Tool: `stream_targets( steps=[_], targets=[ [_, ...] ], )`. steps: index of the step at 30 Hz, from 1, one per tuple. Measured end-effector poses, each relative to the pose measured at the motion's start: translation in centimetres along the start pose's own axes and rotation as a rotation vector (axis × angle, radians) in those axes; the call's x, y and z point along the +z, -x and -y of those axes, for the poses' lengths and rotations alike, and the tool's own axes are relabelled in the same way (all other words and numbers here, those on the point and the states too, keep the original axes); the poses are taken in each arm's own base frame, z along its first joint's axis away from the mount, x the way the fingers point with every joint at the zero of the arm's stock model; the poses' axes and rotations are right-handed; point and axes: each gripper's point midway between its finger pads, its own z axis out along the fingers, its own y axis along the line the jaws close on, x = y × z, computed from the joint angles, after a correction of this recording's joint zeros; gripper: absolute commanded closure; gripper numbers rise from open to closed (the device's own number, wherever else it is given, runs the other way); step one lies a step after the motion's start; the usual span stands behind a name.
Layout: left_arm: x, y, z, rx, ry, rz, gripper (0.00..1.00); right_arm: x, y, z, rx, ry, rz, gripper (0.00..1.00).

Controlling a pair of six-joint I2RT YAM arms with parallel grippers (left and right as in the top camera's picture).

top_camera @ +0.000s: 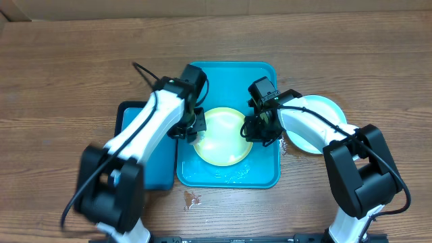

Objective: Clean dirty plates on tray and stack at the side
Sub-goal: 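Return the sponge to the black tray and lift the yellow plate with right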

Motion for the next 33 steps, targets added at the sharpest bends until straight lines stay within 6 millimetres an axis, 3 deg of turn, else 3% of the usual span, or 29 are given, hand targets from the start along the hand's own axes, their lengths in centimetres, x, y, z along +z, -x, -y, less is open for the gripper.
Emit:
stream_targets(
  steps=[3, 6, 10, 13, 15, 17, 19, 20, 23, 25, 27, 30, 33],
  targets=[
    [-3.9, 0.1, -0.5, 0.004, -0.029, 0.095, 0.96, 0.0, 0.0, 0.0, 0.0, 0.0, 0.0, 0.96],
    [-7.2, -0.5, -2.4, -0.006, -0.02, 0.16, 0.96, 0.0, 0.0, 0.0, 0.0, 0.0, -0.001, 0.96],
    [-9.0, -0.4, -6.4, -0.08, 0.056, 0.198, 0.96, 0.0, 0.0, 0.0, 0.0, 0.0, 0.0, 0.96],
    [-8.1, 0.4, -9.0, -0.148, 0.099, 0.21, 0.96, 0.0, 0.0, 0.0, 0.0, 0.0, 0.001, 0.96],
    [-6.3, 0.5, -10.3, -0.187, 0.11, 0.205, 0.92, 0.0, 0.0, 0.0, 0.001, 0.0, 0.001, 0.96],
    [-3.9, 0.2, -11.2, -0.19, 0.117, 0.183, 0.68, 0.0, 0.0, 0.0, 0.001, 0.0, 0.001, 0.96],
    [-1.7, -0.7, -11.5, -0.178, 0.115, 0.138, 0.57, 0.0, -0.1, 0.0, 0.005, -0.002, -0.004, 0.96],
    [-1.1, -1.2, -11.6, -0.172, 0.113, 0.115, 0.56, 0.0, -0.1, 0.1, 0.006, -0.004, -0.007, 0.96],
    [-0.5, -2.0, -11.6, -0.157, 0.108, 0.077, 0.55, -0.4, -0.6, 0.2, 0.003, -0.021, -0.029, 0.96],
    [-1.0, -2.2, -11.5, -0.15, 0.104, 0.063, 0.49, -0.7, -1.5, 0.5, -0.006, -0.063, -0.063, 0.96],
    [-1.9, -2.1, -11.3, -0.142, 0.098, 0.061, 0.39, -1.1, -1.9, 0.5, -0.031, -0.104, -0.07, 0.96],
    [-4.9, -1.0, -10.8, -0.137, 0.075, 0.106, 0.3, -3.0, -1.0, -0.7, -0.115, -0.18, -0.015, 0.96],
    [-9.9, 0.3, -10.3, -0.135, 0.033, 0.21, 0.23, -6.1, 0.8, -3.9, -0.253, -0.238, 0.116, 0.96]
  ],
)
